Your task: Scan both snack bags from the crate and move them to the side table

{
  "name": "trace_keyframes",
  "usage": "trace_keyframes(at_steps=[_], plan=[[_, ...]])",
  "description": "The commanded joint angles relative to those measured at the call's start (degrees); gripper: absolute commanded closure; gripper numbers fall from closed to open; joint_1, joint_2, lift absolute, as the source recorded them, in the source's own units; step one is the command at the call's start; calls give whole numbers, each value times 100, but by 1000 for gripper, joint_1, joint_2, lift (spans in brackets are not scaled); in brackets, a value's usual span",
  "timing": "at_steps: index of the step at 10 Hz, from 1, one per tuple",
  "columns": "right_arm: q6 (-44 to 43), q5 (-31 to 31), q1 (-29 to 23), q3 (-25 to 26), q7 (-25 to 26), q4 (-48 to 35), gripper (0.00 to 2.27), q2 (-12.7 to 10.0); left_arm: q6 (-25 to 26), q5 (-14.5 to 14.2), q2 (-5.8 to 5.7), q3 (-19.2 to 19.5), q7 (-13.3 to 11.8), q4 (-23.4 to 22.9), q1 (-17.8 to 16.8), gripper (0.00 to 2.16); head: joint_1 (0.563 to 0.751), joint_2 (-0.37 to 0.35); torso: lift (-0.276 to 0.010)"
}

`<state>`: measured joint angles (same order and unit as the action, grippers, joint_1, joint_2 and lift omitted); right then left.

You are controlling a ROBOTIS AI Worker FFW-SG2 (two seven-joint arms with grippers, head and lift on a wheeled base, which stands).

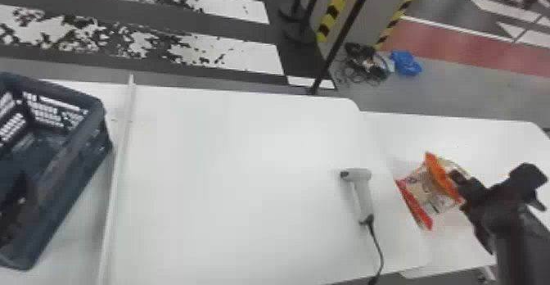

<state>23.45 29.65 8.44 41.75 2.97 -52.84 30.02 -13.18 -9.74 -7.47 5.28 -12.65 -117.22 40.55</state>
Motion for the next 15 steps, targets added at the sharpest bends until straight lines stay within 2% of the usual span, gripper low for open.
trace_keyframes(at_steps=[1, 3, 5, 8, 10, 12, 13, 15], plan=[[-222, 14, -70, 17, 11, -42, 39, -49, -22, -1, 0, 17, 0, -12, 23, 90, 695, -350, -75], [-520, 137, -483, 87, 90, -921, 39, -321, -5, -1, 9, 34, -9, -82, 67, 90, 695, -350, -75], [-573, 137, -1037, -18, 90, -2310, 39, -761, -5, 8, 26, 34, -9, -152, 102, 90, 695, -350, -75], [-1083, -162, -2259, -589, 90, -4621, 43, -1613, -5, 43, 79, 26, -9, -240, 128, 90, 695, -350, -75], [-1575, -425, -3015, -1213, 90, -5729, 49, -2079, 13, 78, 97, -18, -9, -249, 128, 90, 695, -350, -75], [-1997, -935, -3542, -1908, 90, -6291, 70, -2483, 31, 157, 105, -27, 17, -267, 128, 87, 695, -350, -75], [-2419, -1243, -3709, -2312, 99, -6300, 80, -2659, 31, 175, 105, -45, 44, -267, 128, 87, 695, -350, -75], [-3227, -1937, -4034, -3129, 477, -6186, 83, -2765, 31, 183, 123, -53, 53, -249, 119, 87, 695, -272, -75]])
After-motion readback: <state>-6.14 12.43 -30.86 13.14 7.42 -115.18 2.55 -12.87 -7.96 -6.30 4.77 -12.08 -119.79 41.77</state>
